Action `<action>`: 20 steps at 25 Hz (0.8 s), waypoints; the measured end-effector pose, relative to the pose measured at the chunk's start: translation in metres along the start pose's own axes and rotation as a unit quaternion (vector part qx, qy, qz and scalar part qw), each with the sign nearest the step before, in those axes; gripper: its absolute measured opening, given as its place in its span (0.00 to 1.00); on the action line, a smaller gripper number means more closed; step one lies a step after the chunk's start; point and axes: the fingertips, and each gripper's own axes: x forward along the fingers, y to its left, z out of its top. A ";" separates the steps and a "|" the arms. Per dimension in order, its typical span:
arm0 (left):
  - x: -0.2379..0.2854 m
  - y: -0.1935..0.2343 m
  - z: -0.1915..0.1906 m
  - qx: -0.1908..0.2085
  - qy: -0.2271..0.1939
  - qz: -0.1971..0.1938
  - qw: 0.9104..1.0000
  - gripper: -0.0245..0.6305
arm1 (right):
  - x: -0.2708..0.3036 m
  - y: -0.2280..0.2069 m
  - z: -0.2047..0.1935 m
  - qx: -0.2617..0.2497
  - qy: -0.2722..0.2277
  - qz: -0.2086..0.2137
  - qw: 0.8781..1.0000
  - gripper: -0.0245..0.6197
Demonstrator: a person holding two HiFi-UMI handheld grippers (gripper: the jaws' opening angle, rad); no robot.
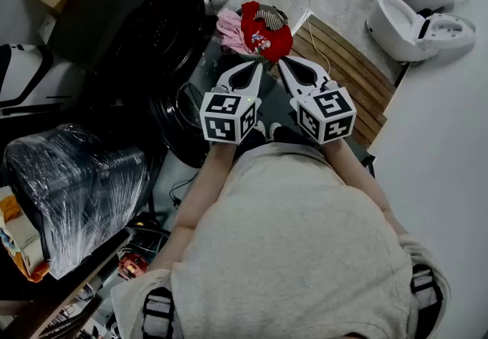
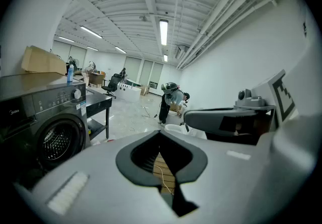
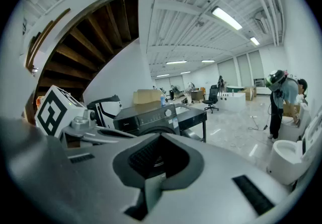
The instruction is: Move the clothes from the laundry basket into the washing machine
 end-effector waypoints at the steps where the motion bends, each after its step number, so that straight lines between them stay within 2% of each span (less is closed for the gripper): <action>1: 0.000 -0.001 0.000 0.000 -0.001 -0.001 1.000 0.05 | -0.001 -0.001 0.000 0.000 -0.001 -0.002 1.000 0.05; 8: 0.001 -0.009 -0.004 0.009 0.003 -0.008 1.000 0.05 | -0.005 -0.008 -0.004 0.001 -0.001 -0.015 1.000 0.05; 20: -0.002 0.013 -0.004 0.002 0.006 0.004 1.000 0.05 | 0.011 -0.001 -0.004 0.000 0.004 -0.009 1.000 0.05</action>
